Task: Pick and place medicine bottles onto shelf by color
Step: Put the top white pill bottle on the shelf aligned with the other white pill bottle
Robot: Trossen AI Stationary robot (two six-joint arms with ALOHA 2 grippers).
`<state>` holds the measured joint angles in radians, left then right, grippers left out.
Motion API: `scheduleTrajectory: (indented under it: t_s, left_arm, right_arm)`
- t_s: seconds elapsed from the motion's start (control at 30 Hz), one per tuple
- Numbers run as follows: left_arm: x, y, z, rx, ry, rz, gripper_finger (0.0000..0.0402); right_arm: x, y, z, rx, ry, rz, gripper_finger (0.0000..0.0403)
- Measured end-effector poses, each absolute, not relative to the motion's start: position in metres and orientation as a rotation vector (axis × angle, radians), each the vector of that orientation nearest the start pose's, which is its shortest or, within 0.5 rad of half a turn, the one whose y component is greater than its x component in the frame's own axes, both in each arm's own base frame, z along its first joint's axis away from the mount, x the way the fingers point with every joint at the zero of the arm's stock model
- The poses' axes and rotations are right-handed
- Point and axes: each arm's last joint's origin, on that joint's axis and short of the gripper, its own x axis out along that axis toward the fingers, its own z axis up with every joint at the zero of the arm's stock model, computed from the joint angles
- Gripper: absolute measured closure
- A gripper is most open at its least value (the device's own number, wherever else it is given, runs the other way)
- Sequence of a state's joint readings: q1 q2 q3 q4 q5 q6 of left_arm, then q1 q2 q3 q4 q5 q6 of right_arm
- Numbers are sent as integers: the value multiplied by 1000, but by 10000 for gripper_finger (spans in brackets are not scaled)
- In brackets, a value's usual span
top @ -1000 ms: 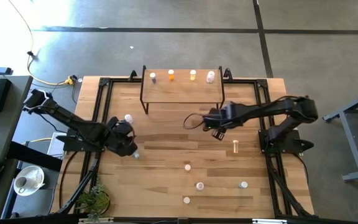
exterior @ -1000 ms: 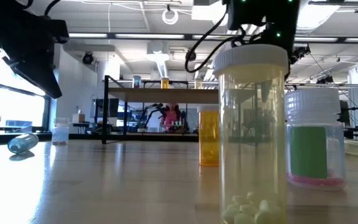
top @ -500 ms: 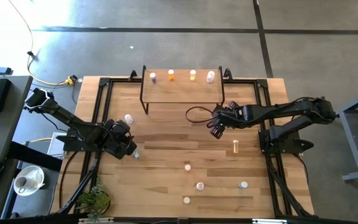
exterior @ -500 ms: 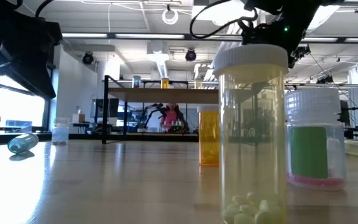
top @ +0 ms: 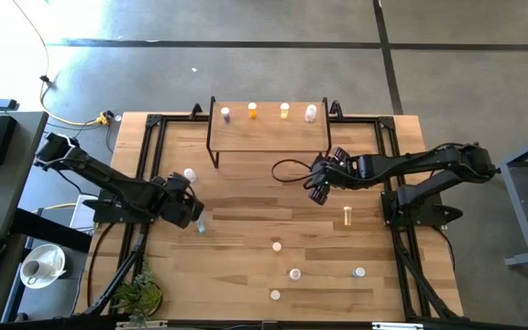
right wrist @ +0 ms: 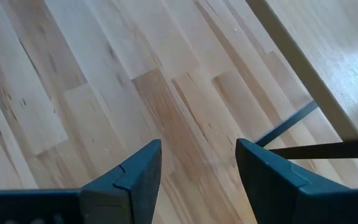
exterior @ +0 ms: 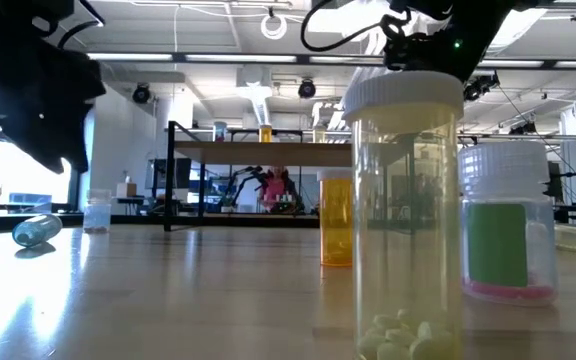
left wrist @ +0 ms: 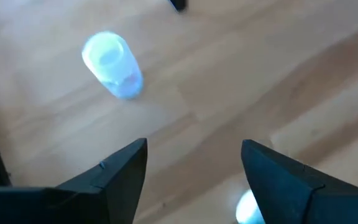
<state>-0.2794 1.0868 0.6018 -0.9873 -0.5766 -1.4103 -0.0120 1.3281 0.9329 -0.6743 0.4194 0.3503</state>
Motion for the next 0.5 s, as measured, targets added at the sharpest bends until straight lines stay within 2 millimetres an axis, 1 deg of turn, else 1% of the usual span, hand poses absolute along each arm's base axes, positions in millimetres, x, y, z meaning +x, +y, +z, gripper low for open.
scheduleTrajectory:
  t_s: [0.17, 0.5]
  left_arm:
    - [155, -26, 176, -540, 814, 1144, 155]
    - [164, -23, 153, -498, 852, 1299, 167]
  right_arm:
    - [251, -15, 238, 91, 971, -564, 206]
    - [251, -15, 238, 91, 972, -564, 206]
